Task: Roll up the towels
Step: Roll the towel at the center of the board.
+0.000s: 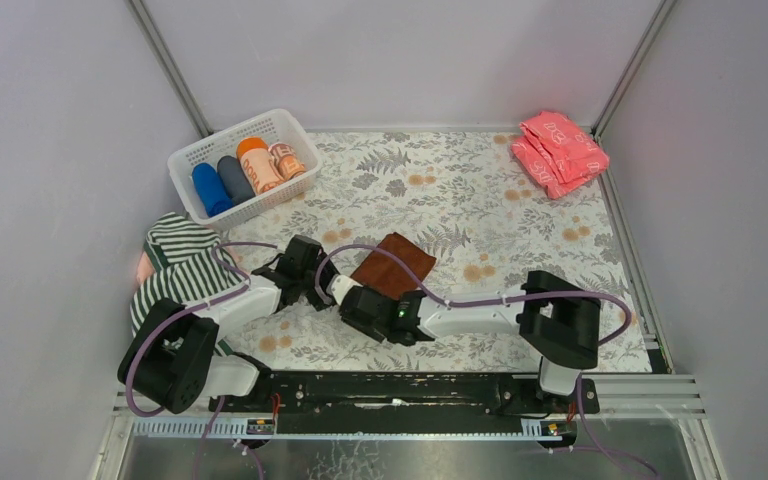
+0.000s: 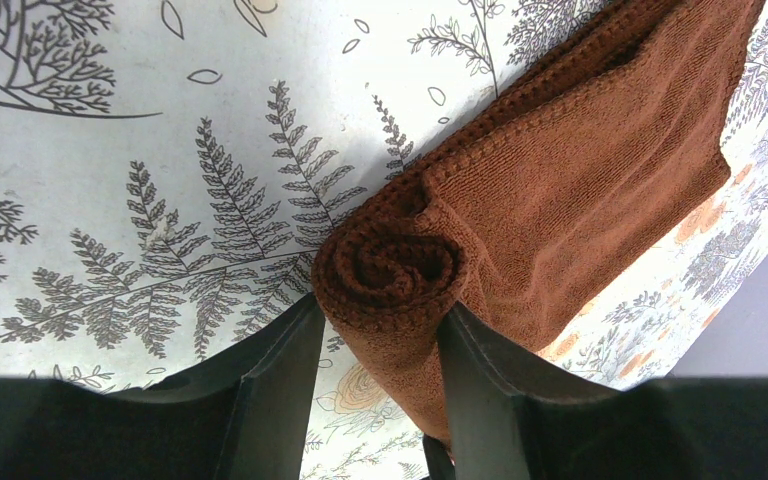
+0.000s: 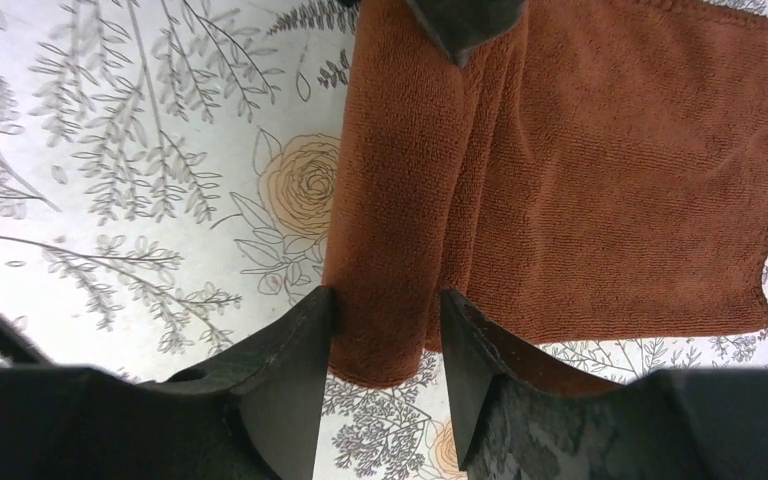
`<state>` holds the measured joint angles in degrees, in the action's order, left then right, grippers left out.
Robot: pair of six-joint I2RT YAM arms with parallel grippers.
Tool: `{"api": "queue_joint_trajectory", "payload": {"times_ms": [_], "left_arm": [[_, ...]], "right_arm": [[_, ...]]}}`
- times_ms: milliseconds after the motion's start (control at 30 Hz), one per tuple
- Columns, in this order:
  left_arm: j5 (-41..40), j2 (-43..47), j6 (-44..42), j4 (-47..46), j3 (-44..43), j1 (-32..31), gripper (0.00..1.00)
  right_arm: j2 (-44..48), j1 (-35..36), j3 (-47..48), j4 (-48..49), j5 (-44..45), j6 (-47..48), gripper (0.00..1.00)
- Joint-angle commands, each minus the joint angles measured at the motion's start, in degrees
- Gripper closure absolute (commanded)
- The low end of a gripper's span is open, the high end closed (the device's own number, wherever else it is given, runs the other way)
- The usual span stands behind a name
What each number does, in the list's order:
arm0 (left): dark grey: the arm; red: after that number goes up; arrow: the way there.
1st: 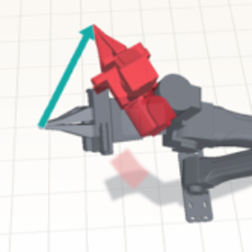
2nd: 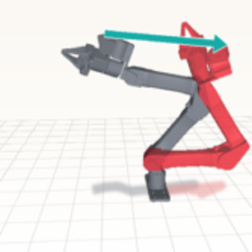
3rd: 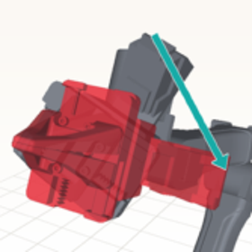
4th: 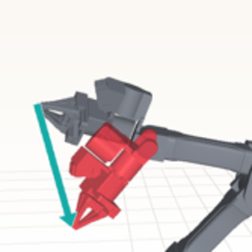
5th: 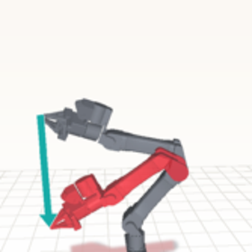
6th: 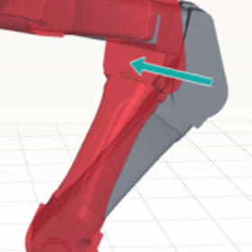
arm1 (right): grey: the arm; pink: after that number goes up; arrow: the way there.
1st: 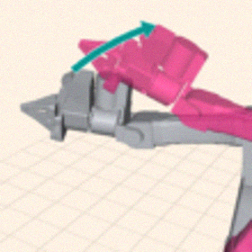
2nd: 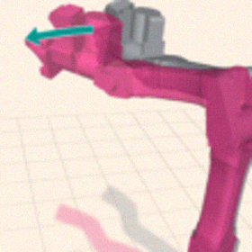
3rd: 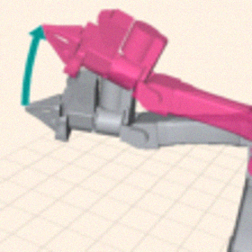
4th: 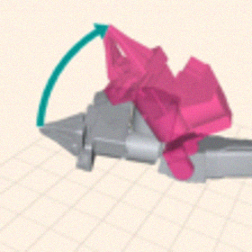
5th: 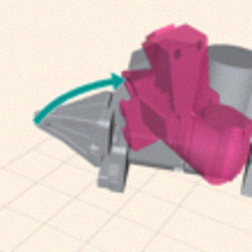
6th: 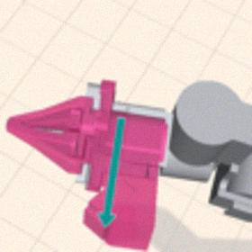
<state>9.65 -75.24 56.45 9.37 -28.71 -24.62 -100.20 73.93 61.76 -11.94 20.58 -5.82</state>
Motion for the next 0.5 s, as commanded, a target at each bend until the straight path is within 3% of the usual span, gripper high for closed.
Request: {"api": "queue_joint_trajectory", "payload": {"times_ms": [0, 233, 333, 467], "left_arm": [[-2.9, -1.9, -2.0, 1.4, 0.6, 0.5, 0.55], [-2.8, -1.9, -1.9, 1.1, 0.9, 0.5, 0.55], [-2.9, -1.4, -2.0, 1.4, 0.8, 0.5, 0.54], [-3.5, 0.8, -2.0, 2.3, 0.3, 0.5, 0.50]], "right_arm": [[-1.9, 1.6, 1.9, 1.9, 3.9, 3.2, 0.51], [-5.8, 2.1, 2.2, 1.3, 3.7, 4.0, 0.55], [-4.9, 1.8, 1.0, 2.2, 1.3, 4.2, 0.72], [-1.1, -1.1, -1.4, 4.8, -11.1, 2.6, 0.89]]}}
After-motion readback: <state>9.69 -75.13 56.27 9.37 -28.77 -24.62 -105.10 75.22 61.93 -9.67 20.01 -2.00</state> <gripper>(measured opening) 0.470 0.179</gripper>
